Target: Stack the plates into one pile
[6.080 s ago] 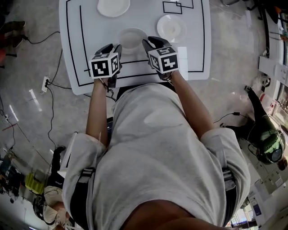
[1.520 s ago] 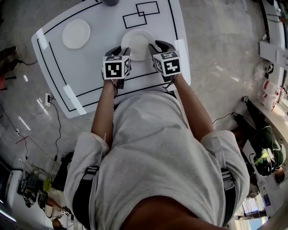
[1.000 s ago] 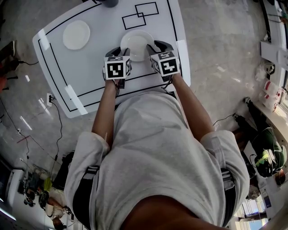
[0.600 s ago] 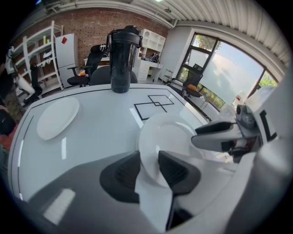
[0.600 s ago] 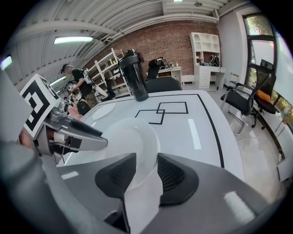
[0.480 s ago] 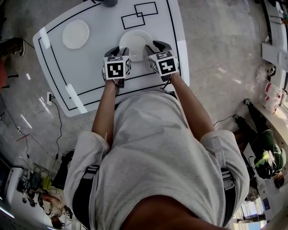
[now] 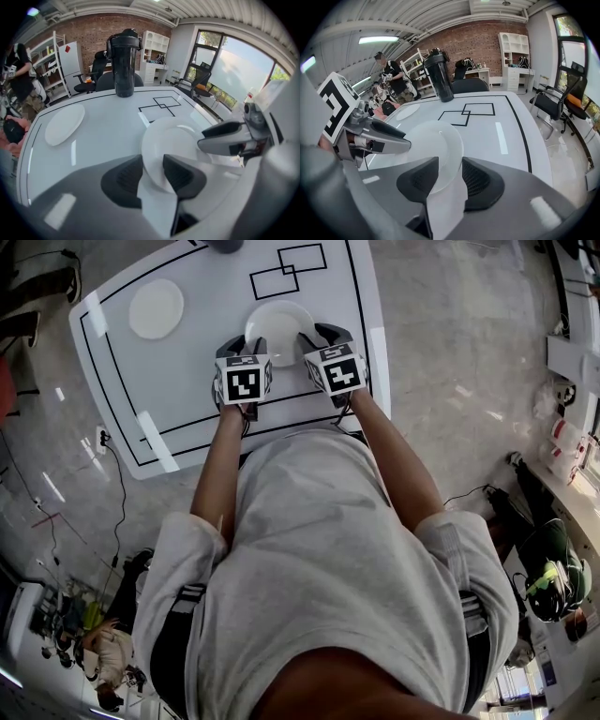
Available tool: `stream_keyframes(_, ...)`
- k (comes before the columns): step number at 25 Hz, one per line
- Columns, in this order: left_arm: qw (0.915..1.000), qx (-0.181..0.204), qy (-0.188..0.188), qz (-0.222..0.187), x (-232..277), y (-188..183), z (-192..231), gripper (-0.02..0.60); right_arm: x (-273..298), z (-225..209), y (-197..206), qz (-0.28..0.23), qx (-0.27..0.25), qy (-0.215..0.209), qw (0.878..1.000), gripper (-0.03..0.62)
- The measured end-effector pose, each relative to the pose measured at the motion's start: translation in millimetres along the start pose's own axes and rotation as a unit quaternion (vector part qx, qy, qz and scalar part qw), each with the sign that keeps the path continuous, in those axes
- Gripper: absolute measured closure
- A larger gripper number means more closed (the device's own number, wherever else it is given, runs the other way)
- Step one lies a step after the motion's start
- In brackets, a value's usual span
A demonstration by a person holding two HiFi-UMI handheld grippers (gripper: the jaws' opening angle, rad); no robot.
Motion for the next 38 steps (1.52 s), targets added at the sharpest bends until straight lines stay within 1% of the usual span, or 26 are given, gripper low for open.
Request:
stream_keyframes(8,0.9997,-0.010,-0.022,0.000,3,0,-6,0.439,4,-9,0,-0.003,0.000,-0.019,1.000,0.434)
stream_keyframes(12,0.9990,-0.011,-0.043,-0.003,0,0,-6,0.434,3,-10,0,-0.007,-0.006,-0.034,0.999,0.427)
stream_keyframes(16,0.9981,-0.021,-0.055,-0.019,-13,-4,-6,0.436,-5,-11,0,-0.019,-0.006,-0.042,0.999,0.424)
stream_keyframes(23,0.9969,-0.019,-0.071,-0.028,-34,-4,-14,0.445,-24,-15,-4,-0.051,-0.004,-0.047,0.998,0.427)
stream_keyframes(25,0.9964,-0.019,-0.075,-0.033,-40,-1,-16,0.457,-28,-15,-6,-0.065,0.000,-0.048,0.997,0.444)
stream_keyframes(26,0.9960,-0.020,-0.079,-0.036,-44,0,-16,0.468,-30,-15,-6,-0.073,0.003,-0.049,0.996,0.466)
stream_keyframes(29,0.9942,-0.026,-0.092,-0.048,-56,5,-11,0.523,-35,-8,-11,-0.100,0.012,-0.058,0.993,0.564)
stream_keyframes(30,0.9935,-0.029,-0.097,-0.052,-61,6,-8,0.532,-36,-3,-15,-0.107,0.010,-0.063,0.992,0.582)
stream_keyframes(32,0.9920,-0.035,-0.106,-0.059,-74,10,-2,0.546,-37,8,-21,-0.114,-0.002,-0.081,0.990,0.592)
stream_keyframes(34,0.9901,-0.042,-0.116,-0.068,-85,17,8,0.575,-34,22,-24,-0.111,-0.013,-0.103,0.988,0.594)
stream_keyframes(35,0.9896,-0.045,-0.117,-0.071,-89,20,14,0.578,-31,30,-26,-0.107,-0.017,-0.110,0.988,0.594)
stream_keyframes(38,0.9903,-0.047,-0.110,-0.071,-96,30,34,0.578,-20,55,-31,-0.092,-0.042,-0.109,0.989,0.594)
Point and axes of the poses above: the fingertips, and each gripper's own axes: x forward along the fingers, z to its left, y out of its underside, the point moved 9 cm from there along -x, backward along the fingers, and after that the axes turned 11 degrees about x, right-handed, at the moved point
